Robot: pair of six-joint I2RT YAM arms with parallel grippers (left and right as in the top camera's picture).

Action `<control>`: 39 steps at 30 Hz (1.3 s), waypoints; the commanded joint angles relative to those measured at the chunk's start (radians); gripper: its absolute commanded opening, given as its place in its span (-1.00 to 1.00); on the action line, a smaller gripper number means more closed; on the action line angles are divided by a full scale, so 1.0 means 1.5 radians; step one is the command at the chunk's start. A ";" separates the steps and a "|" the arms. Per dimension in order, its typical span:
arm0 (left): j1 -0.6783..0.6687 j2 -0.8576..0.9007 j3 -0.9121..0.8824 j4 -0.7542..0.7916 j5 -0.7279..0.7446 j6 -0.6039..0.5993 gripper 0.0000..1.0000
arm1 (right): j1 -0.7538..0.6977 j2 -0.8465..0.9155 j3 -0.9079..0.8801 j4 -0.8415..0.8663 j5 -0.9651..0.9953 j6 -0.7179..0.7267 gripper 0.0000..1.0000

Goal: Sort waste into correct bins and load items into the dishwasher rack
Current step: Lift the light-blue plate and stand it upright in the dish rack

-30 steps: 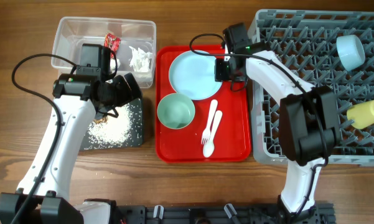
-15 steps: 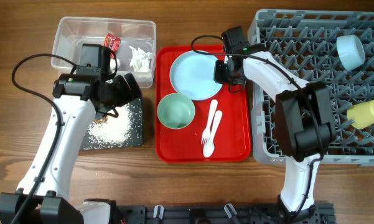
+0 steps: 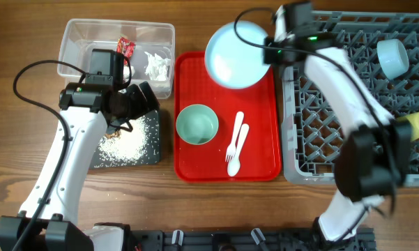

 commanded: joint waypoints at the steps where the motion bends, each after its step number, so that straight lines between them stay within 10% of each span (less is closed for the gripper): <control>1: 0.003 -0.012 0.001 0.006 -0.012 -0.002 1.00 | -0.026 -0.115 0.025 0.012 0.107 -0.144 -0.91; 12: 0.003 -0.012 0.001 0.014 -0.012 -0.002 1.00 | -0.106 -0.165 0.024 0.151 0.571 -0.371 -0.91; 39: 0.003 -0.012 0.001 0.015 -0.011 -0.002 0.99 | -0.197 0.027 0.020 0.153 0.615 -0.273 -0.91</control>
